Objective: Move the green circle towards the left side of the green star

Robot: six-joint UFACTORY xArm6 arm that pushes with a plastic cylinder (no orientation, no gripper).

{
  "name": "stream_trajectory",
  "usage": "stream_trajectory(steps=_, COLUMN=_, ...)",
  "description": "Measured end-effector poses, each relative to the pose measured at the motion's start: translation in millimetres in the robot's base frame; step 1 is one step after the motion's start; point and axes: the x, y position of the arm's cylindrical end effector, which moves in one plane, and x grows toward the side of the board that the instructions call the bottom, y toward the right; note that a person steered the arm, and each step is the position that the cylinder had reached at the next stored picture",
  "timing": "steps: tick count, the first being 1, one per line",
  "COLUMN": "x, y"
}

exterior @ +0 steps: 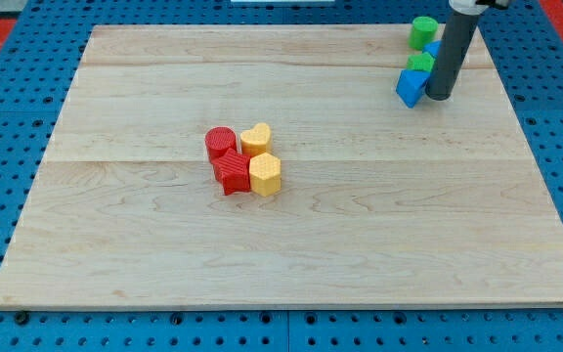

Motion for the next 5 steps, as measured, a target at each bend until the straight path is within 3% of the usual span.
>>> stream_trajectory(steps=1, x=12.7, y=36.6)
stream_trajectory(steps=2, x=-57.5, y=92.7)
stream_trajectory(steps=3, x=-125.5, y=68.3)
stream_trajectory(steps=4, x=-137.8, y=9.1)
stream_trajectory(steps=5, x=-150.3, y=1.7)
